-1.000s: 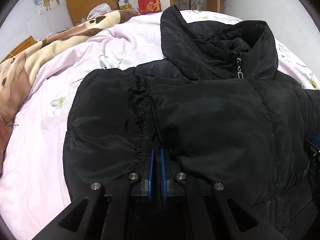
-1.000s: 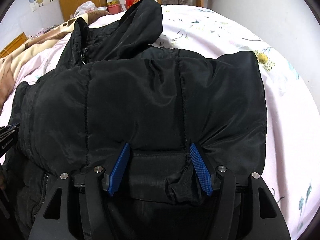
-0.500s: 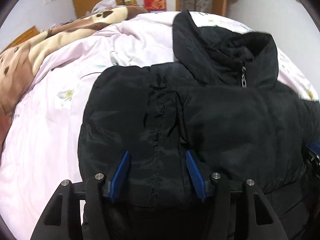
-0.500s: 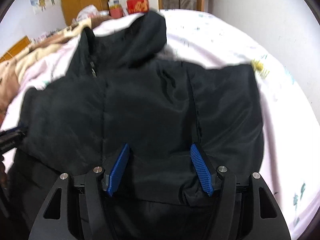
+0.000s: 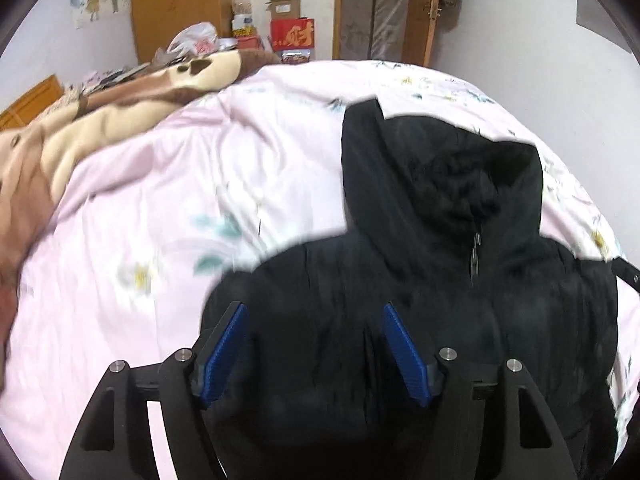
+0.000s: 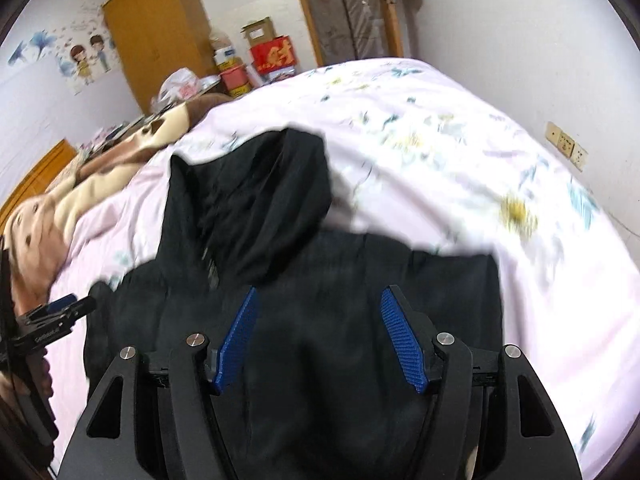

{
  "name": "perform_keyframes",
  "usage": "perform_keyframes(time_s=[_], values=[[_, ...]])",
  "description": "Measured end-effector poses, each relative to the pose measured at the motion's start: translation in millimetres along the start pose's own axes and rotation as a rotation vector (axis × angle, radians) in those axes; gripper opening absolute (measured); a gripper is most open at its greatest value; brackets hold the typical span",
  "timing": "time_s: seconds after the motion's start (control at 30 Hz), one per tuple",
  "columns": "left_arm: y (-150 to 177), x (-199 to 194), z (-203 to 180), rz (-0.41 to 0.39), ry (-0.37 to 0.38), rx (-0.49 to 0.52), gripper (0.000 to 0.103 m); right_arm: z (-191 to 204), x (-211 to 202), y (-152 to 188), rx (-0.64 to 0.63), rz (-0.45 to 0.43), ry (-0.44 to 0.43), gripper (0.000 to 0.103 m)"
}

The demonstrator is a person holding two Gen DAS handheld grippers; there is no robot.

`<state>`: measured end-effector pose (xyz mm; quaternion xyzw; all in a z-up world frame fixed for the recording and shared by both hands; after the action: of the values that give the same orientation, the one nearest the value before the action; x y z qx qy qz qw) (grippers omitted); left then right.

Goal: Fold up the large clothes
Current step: 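Grasp the jacket hood with the left tool while the right tool grasps the jacket side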

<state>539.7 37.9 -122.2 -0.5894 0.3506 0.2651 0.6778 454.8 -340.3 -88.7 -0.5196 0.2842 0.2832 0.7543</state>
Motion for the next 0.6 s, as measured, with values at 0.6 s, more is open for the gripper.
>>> perform_keyframes(time_s=[0.6], values=[[-186.2, 126.3, 16.6, 0.029, 0.178, -0.17, 0.082, 1.1, 153.9, -127.3, 0.129, 0.194, -0.05, 0.064]])
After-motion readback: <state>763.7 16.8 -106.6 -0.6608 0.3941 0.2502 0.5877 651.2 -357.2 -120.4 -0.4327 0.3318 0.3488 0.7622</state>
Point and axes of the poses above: each gripper's, at about its wrist camera, not at the fingertips, and x roughly the way its jaws point, z to its left, y to its underside, the point moved 4 cm from there along x, roughly the way its jaws point, and after that the axes turned 8 degrees about x, right-handed, at the moved point
